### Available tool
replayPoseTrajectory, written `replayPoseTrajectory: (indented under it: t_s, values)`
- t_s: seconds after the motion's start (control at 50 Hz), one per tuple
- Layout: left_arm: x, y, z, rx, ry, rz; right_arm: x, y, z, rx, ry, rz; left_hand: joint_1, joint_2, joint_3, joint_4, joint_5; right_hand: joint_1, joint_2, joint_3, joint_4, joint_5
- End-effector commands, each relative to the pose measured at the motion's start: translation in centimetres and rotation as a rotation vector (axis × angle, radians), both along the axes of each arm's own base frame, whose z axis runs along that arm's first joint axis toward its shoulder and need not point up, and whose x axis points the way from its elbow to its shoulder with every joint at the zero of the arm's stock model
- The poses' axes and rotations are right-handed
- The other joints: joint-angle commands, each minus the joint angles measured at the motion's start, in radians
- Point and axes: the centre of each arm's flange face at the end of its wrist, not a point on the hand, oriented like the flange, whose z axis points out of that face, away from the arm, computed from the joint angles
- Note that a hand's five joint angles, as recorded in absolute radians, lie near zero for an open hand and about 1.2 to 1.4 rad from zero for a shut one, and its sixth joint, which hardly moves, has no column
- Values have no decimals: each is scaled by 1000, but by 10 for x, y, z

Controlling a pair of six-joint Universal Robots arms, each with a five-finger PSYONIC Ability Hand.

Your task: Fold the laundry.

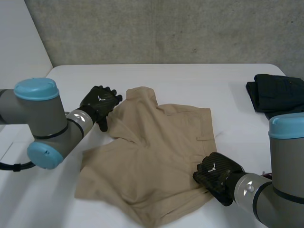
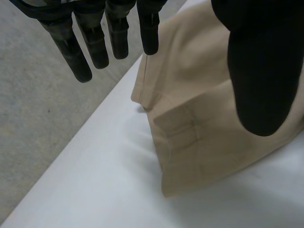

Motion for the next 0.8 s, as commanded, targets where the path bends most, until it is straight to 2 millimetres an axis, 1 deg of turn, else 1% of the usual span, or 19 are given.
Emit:
replayPoseTrajectory:
  t_s: [0.02,0.04,0.14,0.18,0.22,0.24,0.3,0.4,0.5,0.58,0.62,0.68,0.8]
  values:
    - [-2,-16,-20,36,2,-29,-1,0,-3,1,0,-5,175,177,180,174,172,419,226,215,206,234]
    - [-2,-18,-26,49,-4,-28,-2,0,-3,1,0,-7,236,239,241,235,233,419,226,215,206,234]
    - [-1,-18,-39,88,-18,-25,-3,-2,-5,0,-2,-14,342,344,347,341,339,419,226,215,206,234]
    - [-1,-18,-40,90,-19,-19,-3,-3,-5,-6,-2,-15,623,625,628,622,620,419,226,215,206,234]
    - [0,-18,-40,91,-21,-14,-3,-3,-5,-10,-3,-16,838,840,842,837,834,419,226,215,206,234]
    - [0,-19,-38,87,-20,-8,-3,-3,-5,-10,-3,-16,1071,1074,1076,1070,1068,419,226,215,206,234]
    - [5,-20,-37,82,-28,26,-3,-2,-5,-10,-3,-13,1088,1090,1093,1087,1085,419,226,215,206,234]
    - [17,-21,-33,63,-73,151,-1,-1,-4,-14,-6,-7,1088,1090,1093,1087,1085,419,226,215,206,234]
    - [23,-7,-32,76,-114,195,-1,-4,-4,-26,-15,-12,1088,1090,1093,1087,1085,419,226,215,206,234]
    - [29,6,-21,71,-128,228,0,-5,-2,-22,-33,-26,1088,1090,1093,1087,1085,419,226,215,206,234]
    - [32,9,-17,67,-135,251,1,-4,-1,-14,-47,-37,1088,1090,1093,1087,1085,419,226,215,206,234]
    - [37,14,-16,71,-160,298,2,-4,-1,-8,-54,-40,1088,1090,1093,1087,1085,419,226,215,206,234]
    - [38,17,-23,68,-216,321,1,-3,-2,-5,-51,-41,1088,1090,1093,1087,1085,419,226,215,206,234]
